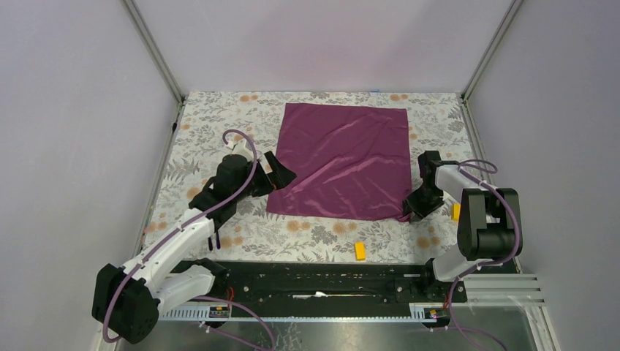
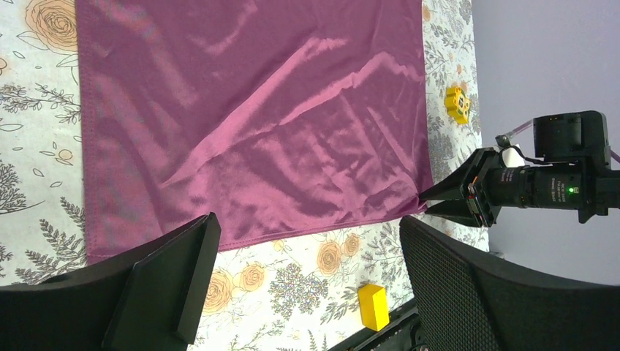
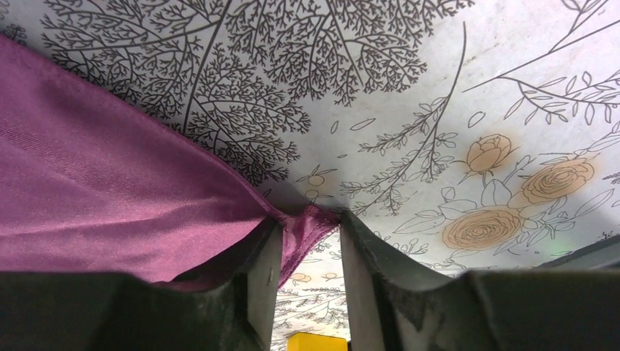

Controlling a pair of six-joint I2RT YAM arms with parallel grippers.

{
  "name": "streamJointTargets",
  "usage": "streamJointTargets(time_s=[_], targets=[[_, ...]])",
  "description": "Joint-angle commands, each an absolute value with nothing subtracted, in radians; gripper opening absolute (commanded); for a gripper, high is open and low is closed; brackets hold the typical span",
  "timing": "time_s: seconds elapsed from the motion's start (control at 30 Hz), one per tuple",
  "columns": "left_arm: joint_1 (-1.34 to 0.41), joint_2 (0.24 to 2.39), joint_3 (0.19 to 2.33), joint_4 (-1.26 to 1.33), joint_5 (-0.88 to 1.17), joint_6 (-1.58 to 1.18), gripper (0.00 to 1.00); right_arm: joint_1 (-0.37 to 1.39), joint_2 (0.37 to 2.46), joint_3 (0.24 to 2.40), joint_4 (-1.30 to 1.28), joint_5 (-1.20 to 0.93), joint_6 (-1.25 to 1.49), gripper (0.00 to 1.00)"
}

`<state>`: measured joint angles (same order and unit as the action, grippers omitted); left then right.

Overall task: Fold the napkin into a case and place the utensils inside
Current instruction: Fold and flatten the napkin at the center of the board.

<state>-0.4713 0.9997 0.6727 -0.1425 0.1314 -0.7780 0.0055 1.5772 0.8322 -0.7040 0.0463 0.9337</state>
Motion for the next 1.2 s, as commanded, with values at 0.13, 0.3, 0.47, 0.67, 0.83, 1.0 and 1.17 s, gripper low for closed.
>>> streamJointTargets(time_s=[0.13, 0.3, 0.47, 0.67, 0.83, 1.0, 1.17], targets=[[-0.459, 0.981, 0.684, -0.136, 0.126, -0.768, 0.99, 0.006, 1.574, 0.732, -0.625, 0.118, 0.971, 0.3], [-0.456, 1.011, 0.699, -0.184, 0.068, -0.8, 0.99, 0.006, 1.503, 0.732, -0.625, 0.128, 0.963, 0.0], [-0.456, 1.123, 0.763, -0.344, -0.086, -0.865, 0.99, 0.006, 1.442, 0.755, -0.65, 0.153, 0.95, 0.0], [-0.456, 1.228, 0.797, -0.479, -0.165, -0.968, 0.98, 0.006, 1.412, 0.788, -0.723, 0.139, 0.953, 0.0], [-0.463, 1.291, 0.81, -0.552, -0.165, -1.111, 0.89, 0.006, 1.378, 0.779, -0.731, 0.129, 0.945, 0.0], [-0.523, 1.465, 0.966, -0.738, -0.243, -1.171, 0.87, 0.006, 1.336, 0.763, -0.724, 0.151, 0.935, 0.0], [-0.56, 1.564, 1.039, -0.845, -0.284, -1.252, 0.78, 0.006, 1.337, 0.763, -0.713, 0.157, 0.922, 0.0]])
